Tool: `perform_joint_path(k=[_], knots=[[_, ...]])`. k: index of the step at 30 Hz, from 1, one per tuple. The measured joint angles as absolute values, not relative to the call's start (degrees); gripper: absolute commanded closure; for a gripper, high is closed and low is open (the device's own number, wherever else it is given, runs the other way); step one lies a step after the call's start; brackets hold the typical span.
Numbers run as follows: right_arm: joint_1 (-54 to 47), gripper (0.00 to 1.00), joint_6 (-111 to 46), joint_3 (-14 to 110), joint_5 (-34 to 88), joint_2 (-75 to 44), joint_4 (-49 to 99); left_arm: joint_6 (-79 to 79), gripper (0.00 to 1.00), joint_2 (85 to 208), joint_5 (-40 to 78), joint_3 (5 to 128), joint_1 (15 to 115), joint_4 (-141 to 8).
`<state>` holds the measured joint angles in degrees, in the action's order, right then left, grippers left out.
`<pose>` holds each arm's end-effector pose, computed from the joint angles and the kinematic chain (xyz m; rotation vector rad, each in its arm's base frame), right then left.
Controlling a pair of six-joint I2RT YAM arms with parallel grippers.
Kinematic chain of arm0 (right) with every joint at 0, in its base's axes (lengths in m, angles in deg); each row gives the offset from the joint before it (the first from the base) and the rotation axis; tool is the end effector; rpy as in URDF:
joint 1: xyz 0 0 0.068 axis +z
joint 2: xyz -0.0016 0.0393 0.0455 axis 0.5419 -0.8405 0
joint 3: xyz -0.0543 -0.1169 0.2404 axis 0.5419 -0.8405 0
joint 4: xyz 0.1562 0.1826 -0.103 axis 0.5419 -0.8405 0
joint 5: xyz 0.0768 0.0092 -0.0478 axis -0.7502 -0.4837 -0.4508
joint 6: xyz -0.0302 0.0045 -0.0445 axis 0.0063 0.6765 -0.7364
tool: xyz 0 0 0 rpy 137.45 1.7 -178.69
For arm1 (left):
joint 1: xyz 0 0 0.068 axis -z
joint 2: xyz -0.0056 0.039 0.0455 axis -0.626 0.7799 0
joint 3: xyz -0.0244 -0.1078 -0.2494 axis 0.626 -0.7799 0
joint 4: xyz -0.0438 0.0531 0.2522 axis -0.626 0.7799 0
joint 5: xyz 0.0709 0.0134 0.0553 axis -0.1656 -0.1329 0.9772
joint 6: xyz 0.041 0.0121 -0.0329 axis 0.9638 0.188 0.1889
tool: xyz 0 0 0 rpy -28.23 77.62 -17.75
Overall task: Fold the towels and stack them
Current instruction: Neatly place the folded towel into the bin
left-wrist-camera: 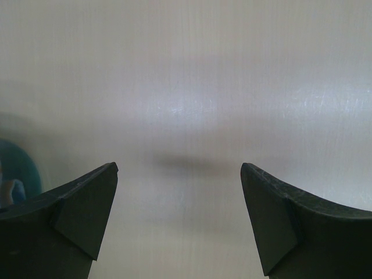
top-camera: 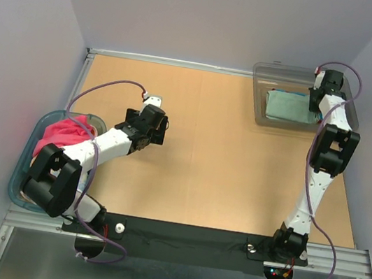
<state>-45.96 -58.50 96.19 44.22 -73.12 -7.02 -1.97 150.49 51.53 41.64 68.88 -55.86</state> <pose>0.5291 -0.1298 0.2030 -0.0471 2.4300 -0.4657 0.2600 -0.1339 0.2231 0.1013 2.2058 0.0653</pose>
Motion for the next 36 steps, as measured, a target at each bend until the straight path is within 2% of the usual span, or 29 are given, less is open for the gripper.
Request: perform_joint_path(k=[24, 25, 32, 33, 34, 36], knots=[[-46.7, 0.88, -59.0, 96.2, 48.5, -73.5, -1.4, -1.7, 0.02, 151.4, 51.2, 41.6, 68.9, -55.9], [-46.7, 0.83, -59.0, 96.2, 48.8, -73.5, -1.2, -1.7, 0.02, 151.5, 51.2, 41.6, 68.9, -55.8], [-47.3, 0.80, -60.0, 98.8, 50.4, -74.7, -0.1, -1.7, 0.02, 151.7, 51.2, 41.6, 68.9, -55.9], [-47.4, 0.77, -60.1, 99.0, 50.5, -74.8, 0.1, -1.7, 0.02, 151.7, 51.2, 41.6, 68.9, -55.9], [-47.5, 0.68, -60.1, 99.2, 50.8, -75.1, 0.3, -1.7, 0.02, 151.7, 51.2, 41.6, 68.9, -55.9], [-47.8, 0.57, -60.2, 99.4, 51.2, -75.4, 0.6, -1.7, 0.02, 151.7, 51.2, 41.6, 68.9, -55.9]])
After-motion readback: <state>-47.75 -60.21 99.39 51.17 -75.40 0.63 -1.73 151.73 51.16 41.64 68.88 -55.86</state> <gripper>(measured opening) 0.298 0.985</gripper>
